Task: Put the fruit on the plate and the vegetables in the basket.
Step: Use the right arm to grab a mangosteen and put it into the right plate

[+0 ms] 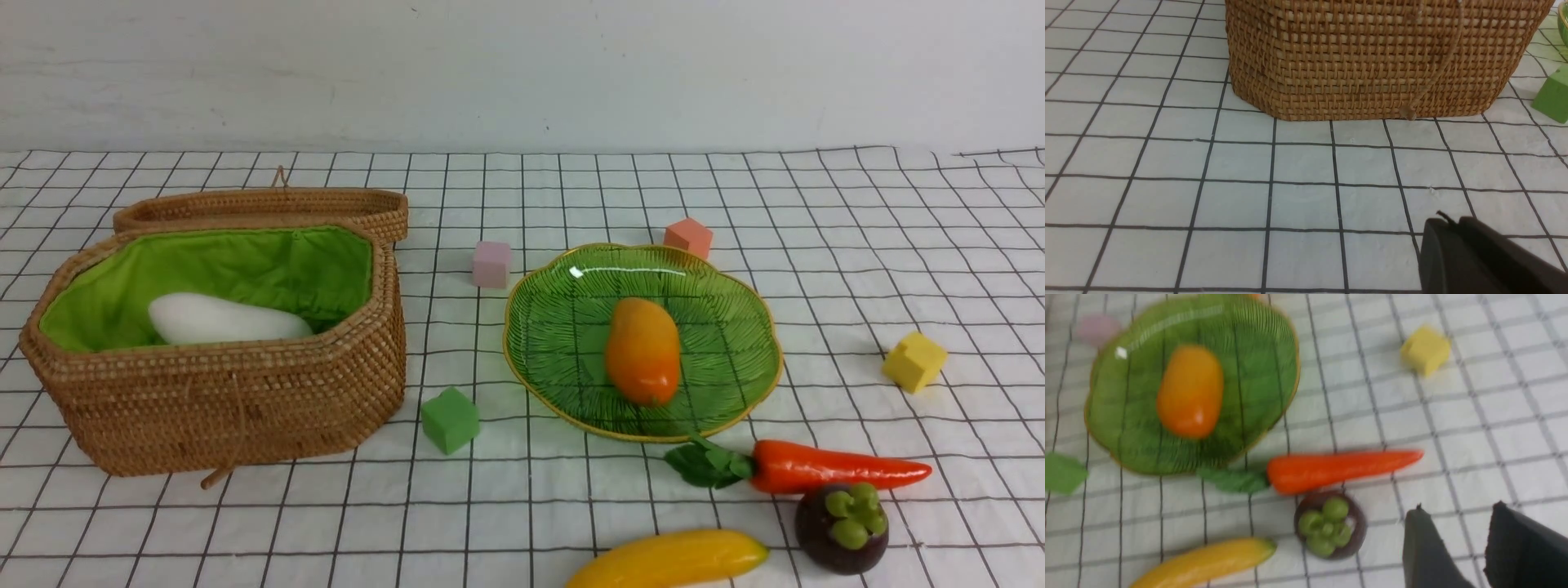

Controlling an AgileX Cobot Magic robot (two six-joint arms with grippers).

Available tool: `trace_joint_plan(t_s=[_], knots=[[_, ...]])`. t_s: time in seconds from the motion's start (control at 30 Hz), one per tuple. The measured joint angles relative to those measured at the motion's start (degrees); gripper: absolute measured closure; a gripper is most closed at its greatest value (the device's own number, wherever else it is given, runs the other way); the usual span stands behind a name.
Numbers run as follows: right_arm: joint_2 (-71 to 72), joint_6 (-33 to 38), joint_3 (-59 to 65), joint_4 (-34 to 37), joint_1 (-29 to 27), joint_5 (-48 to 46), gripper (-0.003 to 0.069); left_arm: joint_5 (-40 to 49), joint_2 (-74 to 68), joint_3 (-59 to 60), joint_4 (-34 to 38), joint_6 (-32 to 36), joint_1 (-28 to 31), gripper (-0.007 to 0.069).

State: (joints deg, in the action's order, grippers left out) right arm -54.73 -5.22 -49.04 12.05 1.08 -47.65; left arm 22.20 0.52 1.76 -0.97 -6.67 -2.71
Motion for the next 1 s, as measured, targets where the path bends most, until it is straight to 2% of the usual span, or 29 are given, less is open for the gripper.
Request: trace_joint_plan(t_s=[0.1,0.17,0.23,0.27,0.3,0.33,0.37,0.43,0.63,0.83,1.0], knots=[[-6.6,6.8,0.0,7.8,0.0,-2.3,0.0354,0.0,0.0,0.0,0.0,0.1,0.0,0.0592],[-8.8,9.6,0.0,10.1,0.0,-2.7,0.0324,0.0,0.0,0.0,0.0,0.1,0.0,0.0591],[-14.3,15.4,-0.1,13.5,0.3,-3.5,0.0207,0.0,0.0,0.0,0.0,0.1,0.0,0.0587],[-14.7,15.6,-0.1,13.6,0.3,-3.5,0.0197,0.0,0.0,0.0,0.0,0.1,0.0,0.0587],[-17.1,16.8,-0.2,13.5,1.1,-3.6,0.0125,0.0,0.0,0.0,0.0,0.1,0.0,0.0585],[-17.5,17.0,-0.2,13.4,1.3,-3.6,0.0104,0.0,0.0,0.0,0.0,0.1,0.0,0.0585],[-20.0,17.2,-0.3,12.6,2.8,-3.2,0.0039,0.0,0.0,0.0,0.0,0.1,0.0,0.0584],[-23.0,15.8,-0.3,10.8,5.3,-2.1,-0.0008,0.0,0.0,0.0,0.0,0.1,0.0,0.0582],[-32.1,7.5,-0.4,5.6,8.2,6.3,0.0001,0.0,0.0,0.0,0.0,0.1,0.0,0.0580],[-38.8,7.7,-0.8,6.5,8.4,11.0,0.0089,0.0,0.0,0.0,0.0,0.1,0.0,0.0575],[-38.6,9.2,-1.2,8.4,8.4,9.5,0.0093,0.0,0.0,0.0,0.0,0.1,0.0,0.0567]])
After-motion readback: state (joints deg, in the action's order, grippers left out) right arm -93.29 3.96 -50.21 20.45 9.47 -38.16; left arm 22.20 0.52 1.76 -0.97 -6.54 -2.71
